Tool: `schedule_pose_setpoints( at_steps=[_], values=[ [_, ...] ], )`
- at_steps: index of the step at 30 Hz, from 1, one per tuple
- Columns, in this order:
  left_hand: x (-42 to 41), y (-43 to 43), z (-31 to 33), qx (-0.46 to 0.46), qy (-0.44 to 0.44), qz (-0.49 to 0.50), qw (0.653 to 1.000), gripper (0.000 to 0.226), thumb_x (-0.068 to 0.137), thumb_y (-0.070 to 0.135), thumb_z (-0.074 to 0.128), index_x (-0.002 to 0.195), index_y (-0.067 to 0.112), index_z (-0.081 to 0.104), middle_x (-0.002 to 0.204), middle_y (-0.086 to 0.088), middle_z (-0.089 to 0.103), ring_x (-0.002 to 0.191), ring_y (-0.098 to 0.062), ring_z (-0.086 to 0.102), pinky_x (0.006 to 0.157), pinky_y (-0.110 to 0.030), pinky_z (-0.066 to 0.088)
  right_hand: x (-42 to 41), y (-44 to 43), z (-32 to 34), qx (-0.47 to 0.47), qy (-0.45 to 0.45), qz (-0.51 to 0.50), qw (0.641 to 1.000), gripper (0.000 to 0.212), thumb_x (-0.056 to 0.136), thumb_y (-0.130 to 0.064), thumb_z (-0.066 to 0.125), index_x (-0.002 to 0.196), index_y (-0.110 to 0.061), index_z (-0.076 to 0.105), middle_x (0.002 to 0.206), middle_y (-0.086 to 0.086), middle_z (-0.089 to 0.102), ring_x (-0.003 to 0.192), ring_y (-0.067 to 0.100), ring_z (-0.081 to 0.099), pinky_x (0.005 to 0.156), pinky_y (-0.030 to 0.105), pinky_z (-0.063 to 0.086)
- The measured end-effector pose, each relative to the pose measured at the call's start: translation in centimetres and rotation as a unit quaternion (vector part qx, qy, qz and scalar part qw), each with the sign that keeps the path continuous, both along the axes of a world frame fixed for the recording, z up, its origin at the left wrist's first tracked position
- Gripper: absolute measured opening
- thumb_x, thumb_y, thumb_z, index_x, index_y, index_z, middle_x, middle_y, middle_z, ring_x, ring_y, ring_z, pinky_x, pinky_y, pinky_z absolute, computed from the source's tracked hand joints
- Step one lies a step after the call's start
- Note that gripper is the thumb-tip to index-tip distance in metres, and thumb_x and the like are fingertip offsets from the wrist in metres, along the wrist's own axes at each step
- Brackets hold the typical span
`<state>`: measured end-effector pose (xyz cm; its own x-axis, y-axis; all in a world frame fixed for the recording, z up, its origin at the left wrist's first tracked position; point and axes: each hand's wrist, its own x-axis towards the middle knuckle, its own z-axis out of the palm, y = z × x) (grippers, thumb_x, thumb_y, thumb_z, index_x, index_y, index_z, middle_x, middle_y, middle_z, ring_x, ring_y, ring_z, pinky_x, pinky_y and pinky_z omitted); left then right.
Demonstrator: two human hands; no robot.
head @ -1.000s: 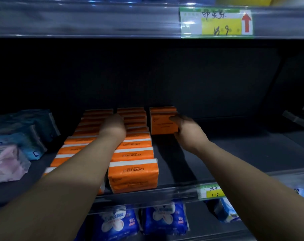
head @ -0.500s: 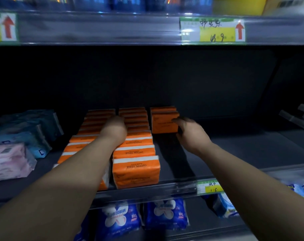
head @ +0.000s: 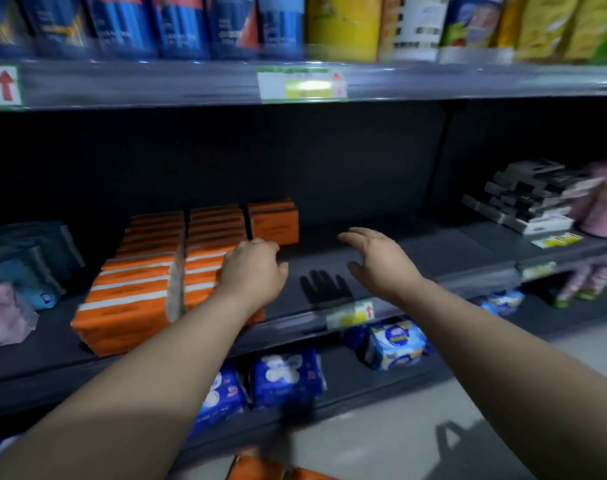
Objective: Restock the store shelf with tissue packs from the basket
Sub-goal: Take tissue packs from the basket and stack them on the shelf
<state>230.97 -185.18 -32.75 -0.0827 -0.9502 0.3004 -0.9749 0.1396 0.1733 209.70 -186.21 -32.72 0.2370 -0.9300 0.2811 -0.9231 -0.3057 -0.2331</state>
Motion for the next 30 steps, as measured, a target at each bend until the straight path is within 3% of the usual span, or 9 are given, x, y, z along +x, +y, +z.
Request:
schedule_pose_setpoints(
  at_steps=[6, 11, 14, 19, 23, 30],
  values=[
    [-9.6, 4.1, -2.0, 0.021, 0.001, -0.096, 0.995, 0.039, 0.089, 0.04, 0.053, 0.119, 0.016, 0.062, 0.124, -0.008, 0.06, 0.116, -0.031, 0.053, 0.095, -0.036, 0.041, -9.4, 8.8, -0.5, 0.018, 0.015, -0.054, 0.998, 0.056, 0.079, -0.009, 0.061, 0.135, -0.013, 0.051, 0.143, 0.009, 0.047, 0.132, 0.026, 0.043, 0.108, 0.033, 0.035],
    [-19.0, 7.5, -3.4, 0.031, 0.001, -0.179, 0.983, 0.031, 0.088, 0.037, 0.052, 0.108, 0.018, 0.064, 0.112, -0.009, 0.063, 0.108, -0.032, 0.056, 0.086, -0.036, 0.043, -19.0, 16.0, -2.1, 0.043, 0.033, -0.117, 0.992, 0.053, 0.074, -0.011, 0.064, 0.127, -0.012, 0.059, 0.131, 0.01, 0.058, 0.122, 0.029, 0.053, 0.1, 0.036, 0.043],
    [-24.8, 9.3, -4.7, 0.043, -0.004, -0.229, 0.972, 0.027, 0.085, 0.037, 0.051, 0.099, 0.018, 0.065, 0.109, -0.009, 0.065, 0.104, -0.033, 0.058, 0.084, -0.036, 0.045, -24.7, 19.8, -3.7, 0.061, 0.02, -0.184, 0.981, 0.052, 0.08, -0.013, 0.064, 0.131, -0.012, 0.056, 0.135, 0.009, 0.055, 0.125, 0.028, 0.05, 0.104, 0.033, 0.037],
    [-32.9, 12.6, -8.5, 0.1, -0.033, -0.305, 0.946, 0.032, 0.086, 0.038, 0.054, 0.109, 0.018, 0.063, 0.115, -0.009, 0.063, 0.11, -0.031, 0.056, 0.089, -0.036, 0.044, -32.2, 25.5, -8.3, 0.131, 0.004, -0.283, 0.95, 0.055, 0.082, -0.022, 0.065, 0.135, -0.02, 0.051, 0.137, 0.004, 0.054, 0.125, 0.024, 0.049, 0.103, 0.031, 0.039],
    [-37.4, 15.0, -12.2, 0.202, -0.06, -0.358, 0.91, 0.042, 0.082, 0.042, 0.061, 0.12, 0.024, 0.06, 0.124, -0.004, 0.06, 0.117, -0.026, 0.054, 0.095, -0.036, 0.045, -35.9, 29.4, -12.0, 0.211, 0.01, -0.314, 0.926, 0.057, 0.082, -0.027, 0.066, 0.137, -0.024, 0.048, 0.135, 0.004, 0.056, 0.121, 0.024, 0.053, 0.098, 0.032, 0.045],
    [-41.4, 17.5, -17.9, 0.381, -0.195, -0.392, 0.815, 0.073, 0.066, 0.046, 0.08, 0.13, 0.023, 0.054, 0.127, 0.001, 0.058, 0.114, -0.022, 0.057, 0.092, -0.034, 0.049, -38.4, 32.1, -16.3, 0.278, -0.015, -0.326, 0.904, 0.051, 0.087, -0.032, 0.063, 0.136, -0.028, 0.048, 0.133, 0.001, 0.057, 0.113, 0.022, 0.057, 0.09, 0.031, 0.047]
  ],
)
